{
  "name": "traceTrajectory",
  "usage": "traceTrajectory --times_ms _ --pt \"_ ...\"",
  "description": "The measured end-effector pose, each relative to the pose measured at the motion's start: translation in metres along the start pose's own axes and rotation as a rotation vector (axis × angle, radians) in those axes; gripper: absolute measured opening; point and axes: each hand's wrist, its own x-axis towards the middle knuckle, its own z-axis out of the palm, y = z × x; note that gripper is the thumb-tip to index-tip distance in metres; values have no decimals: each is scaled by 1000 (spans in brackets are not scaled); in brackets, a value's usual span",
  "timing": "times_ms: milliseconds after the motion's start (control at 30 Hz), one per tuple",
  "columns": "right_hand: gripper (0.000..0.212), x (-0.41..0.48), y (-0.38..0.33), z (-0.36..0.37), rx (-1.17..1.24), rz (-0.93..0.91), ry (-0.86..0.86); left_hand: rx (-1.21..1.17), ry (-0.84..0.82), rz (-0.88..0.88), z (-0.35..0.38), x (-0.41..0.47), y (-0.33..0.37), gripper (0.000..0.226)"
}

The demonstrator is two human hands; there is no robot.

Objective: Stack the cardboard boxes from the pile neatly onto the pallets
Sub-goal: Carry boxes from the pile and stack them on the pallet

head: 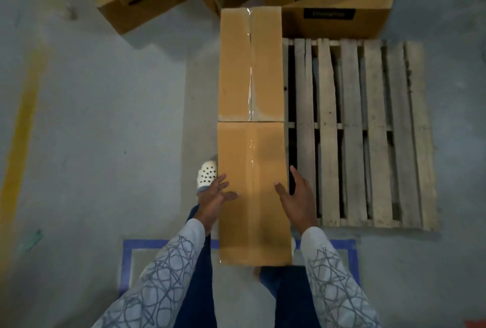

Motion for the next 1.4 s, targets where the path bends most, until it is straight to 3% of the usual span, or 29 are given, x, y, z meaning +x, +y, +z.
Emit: traceTrajectory --times_ms 133,267,400,467,600,767,1100,1400 --pt "72 86 13 41 -50 72 43 42 46 -82 -19 109 10 74" --pt "70 169 30 76 -82 105 79 104 113 -112 -31 208 12 51" --pt "69 231 31 91 -168 116 141 199 180 -113 -40 276 22 86" --pt "70 251 28 90 -188 178 161 238 168 -128 -37 291 31 87" --pt "79 267 33 85 -140 301 106 245 109 -171 -21 300 40 63" --pt "89 257 41 90 -62 407 0 221 87 -176 -11 293 46 79" --pt "98 260 47 92 -69 450 -44 182 70 -155 -5 292 46 75" --pt "101 274 49 88 -200 437 -82 260 56 -223 -9 293 48 125"
